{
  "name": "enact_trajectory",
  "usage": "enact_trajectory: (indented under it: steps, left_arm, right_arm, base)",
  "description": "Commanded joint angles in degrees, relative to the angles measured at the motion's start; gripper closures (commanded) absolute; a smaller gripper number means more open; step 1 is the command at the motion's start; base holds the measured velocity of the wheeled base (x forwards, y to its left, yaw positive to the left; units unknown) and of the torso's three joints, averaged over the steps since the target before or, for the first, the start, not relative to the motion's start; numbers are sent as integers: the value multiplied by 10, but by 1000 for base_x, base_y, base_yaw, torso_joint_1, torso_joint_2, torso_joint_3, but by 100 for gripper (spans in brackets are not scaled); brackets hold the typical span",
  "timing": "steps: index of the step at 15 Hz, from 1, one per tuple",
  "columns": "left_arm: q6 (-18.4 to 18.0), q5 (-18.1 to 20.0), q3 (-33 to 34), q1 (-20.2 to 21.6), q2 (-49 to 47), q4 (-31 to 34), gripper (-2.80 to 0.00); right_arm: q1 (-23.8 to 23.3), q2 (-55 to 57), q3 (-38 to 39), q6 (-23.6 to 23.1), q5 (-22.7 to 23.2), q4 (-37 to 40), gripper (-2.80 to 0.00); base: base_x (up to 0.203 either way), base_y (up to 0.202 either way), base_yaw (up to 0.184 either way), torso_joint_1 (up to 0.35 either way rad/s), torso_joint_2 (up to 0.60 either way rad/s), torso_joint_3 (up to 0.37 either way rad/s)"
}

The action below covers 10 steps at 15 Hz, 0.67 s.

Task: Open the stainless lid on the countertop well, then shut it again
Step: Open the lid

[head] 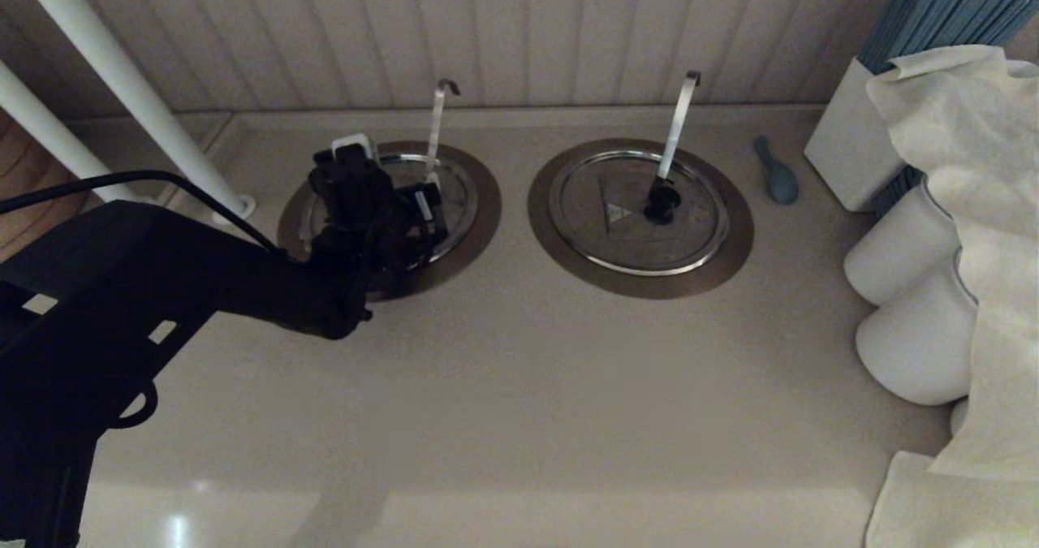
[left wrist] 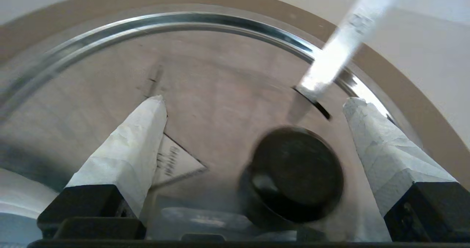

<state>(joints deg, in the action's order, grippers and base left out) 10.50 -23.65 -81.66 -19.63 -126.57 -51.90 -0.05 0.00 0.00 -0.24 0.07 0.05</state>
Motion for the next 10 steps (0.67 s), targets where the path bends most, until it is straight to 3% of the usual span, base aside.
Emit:
enact_trajectory:
  steps: [1,10]
  left_arm:
    - [1,-5,-3,4,2,-4,-280]
    - [6,-7,-4,6,9,-4,-280]
  right_arm:
    - [0,0,0,0,0,0,0]
    - [0,0,0,0,0,0,0]
  base:
    - [0,0,0,0,0,0]
    - [0,0,0,0,0,0]
